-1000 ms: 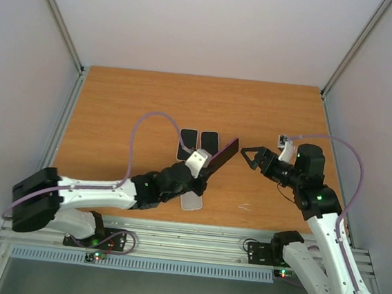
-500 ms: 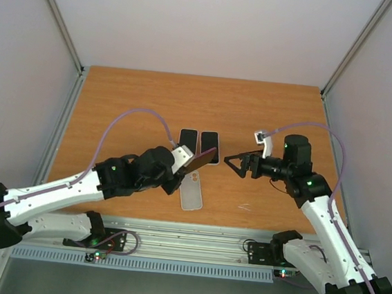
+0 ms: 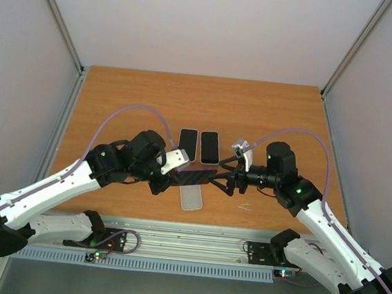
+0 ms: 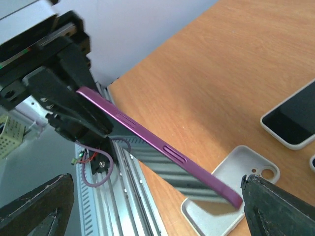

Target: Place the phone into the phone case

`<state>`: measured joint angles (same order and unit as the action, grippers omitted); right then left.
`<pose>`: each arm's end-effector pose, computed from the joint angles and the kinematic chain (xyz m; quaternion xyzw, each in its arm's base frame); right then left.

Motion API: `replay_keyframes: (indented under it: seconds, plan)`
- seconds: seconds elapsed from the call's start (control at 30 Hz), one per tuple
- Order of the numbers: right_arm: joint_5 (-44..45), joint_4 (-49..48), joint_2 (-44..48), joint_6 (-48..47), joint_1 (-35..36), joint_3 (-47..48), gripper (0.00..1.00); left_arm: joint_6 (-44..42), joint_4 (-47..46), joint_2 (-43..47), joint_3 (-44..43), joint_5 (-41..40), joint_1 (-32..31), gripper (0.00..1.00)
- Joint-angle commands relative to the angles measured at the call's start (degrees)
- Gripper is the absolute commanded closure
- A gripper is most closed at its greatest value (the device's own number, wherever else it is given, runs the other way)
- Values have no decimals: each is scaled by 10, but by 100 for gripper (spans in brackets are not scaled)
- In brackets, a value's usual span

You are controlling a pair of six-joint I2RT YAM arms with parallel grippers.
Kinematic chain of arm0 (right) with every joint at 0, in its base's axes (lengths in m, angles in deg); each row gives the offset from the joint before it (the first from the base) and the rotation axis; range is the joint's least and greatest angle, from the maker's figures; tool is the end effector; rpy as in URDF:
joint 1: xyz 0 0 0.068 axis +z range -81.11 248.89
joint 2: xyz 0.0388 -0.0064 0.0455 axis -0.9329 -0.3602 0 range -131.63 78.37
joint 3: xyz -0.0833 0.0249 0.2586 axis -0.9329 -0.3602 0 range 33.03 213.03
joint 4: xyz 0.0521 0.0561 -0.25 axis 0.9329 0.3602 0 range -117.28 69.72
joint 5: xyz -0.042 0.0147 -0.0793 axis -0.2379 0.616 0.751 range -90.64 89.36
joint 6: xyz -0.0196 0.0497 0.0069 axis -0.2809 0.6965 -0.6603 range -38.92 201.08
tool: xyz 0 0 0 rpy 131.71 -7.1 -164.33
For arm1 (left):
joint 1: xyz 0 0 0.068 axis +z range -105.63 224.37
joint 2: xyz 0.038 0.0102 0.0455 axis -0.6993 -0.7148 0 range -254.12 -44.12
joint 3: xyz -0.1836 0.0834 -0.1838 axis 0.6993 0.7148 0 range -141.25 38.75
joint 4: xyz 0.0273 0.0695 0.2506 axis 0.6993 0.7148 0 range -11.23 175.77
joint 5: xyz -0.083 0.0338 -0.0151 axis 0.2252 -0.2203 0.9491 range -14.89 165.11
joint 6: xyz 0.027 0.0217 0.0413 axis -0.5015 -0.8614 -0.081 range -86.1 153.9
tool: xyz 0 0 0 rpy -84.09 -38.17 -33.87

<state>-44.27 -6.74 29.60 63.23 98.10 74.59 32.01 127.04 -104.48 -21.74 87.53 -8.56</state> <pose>0.1493 0.1117 0.2944 -0.4934 0.6519 0.3641 0.4461 0.1186 -0.1697 0.3225 0.4618 0.8065 -0.2442 0.2769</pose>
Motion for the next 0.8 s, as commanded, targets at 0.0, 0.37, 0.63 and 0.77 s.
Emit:
replay_keyframes:
  seconds: [0.0,0.37,0.63,0.77]
  plan:
    - [-15,-30,16,-61,33,-15,7,-50,9,-26,-40,132,21,100]
    - [16,8,-4,-161,132,-4,2,-130,86,-63,-101,189,28,99]
    - [0,38,-62,-209,172,18,19,-140,68,-77,-77,201,31,100]
    - [-24,45,-57,-228,172,19,28,-142,66,-70,-71,204,32,100]
